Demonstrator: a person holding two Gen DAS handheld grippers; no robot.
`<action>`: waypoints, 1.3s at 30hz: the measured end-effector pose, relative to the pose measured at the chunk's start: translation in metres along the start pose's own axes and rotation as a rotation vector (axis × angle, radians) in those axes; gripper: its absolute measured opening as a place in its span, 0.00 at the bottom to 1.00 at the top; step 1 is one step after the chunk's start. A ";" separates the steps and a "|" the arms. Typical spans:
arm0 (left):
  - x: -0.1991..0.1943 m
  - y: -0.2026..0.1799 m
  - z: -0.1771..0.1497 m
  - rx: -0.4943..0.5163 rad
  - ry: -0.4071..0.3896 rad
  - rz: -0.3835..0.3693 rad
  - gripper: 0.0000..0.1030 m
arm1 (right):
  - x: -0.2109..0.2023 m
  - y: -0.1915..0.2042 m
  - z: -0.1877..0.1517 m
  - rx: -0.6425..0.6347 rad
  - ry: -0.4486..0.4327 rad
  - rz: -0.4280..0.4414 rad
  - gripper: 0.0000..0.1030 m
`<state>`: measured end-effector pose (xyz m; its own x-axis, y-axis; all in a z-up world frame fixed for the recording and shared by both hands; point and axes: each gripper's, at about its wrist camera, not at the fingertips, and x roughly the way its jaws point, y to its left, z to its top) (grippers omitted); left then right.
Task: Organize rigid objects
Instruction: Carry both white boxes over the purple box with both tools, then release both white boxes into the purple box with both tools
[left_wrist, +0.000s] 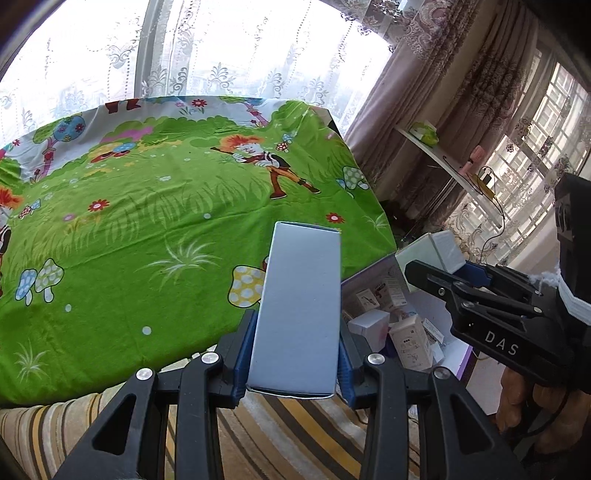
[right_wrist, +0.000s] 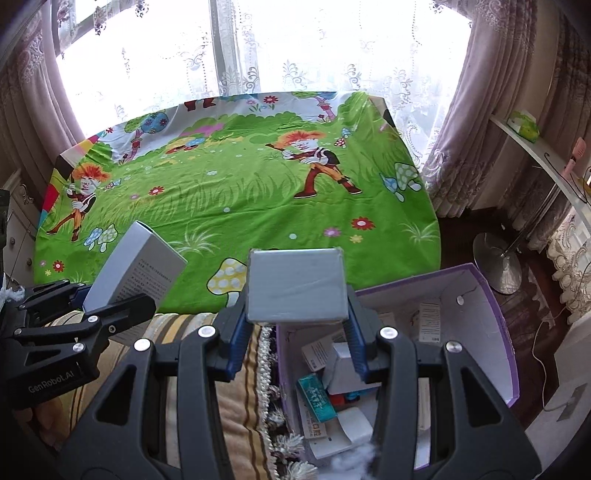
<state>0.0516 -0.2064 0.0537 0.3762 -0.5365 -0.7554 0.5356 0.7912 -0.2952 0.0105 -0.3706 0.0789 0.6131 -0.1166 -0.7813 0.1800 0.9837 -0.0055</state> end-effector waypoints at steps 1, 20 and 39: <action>0.002 -0.006 -0.002 0.009 0.009 -0.008 0.38 | -0.002 -0.006 -0.004 0.010 0.002 -0.007 0.48; 0.057 -0.083 -0.005 0.090 0.164 -0.076 0.38 | -0.008 -0.096 -0.046 0.149 0.025 -0.142 0.48; 0.074 -0.100 -0.011 0.080 0.243 -0.108 0.54 | -0.004 -0.120 -0.060 0.208 0.055 -0.180 0.49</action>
<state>0.0177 -0.3226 0.0209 0.1258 -0.5228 -0.8431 0.6248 0.7019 -0.3420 -0.0602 -0.4798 0.0454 0.5153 -0.2739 -0.8120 0.4402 0.8976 -0.0234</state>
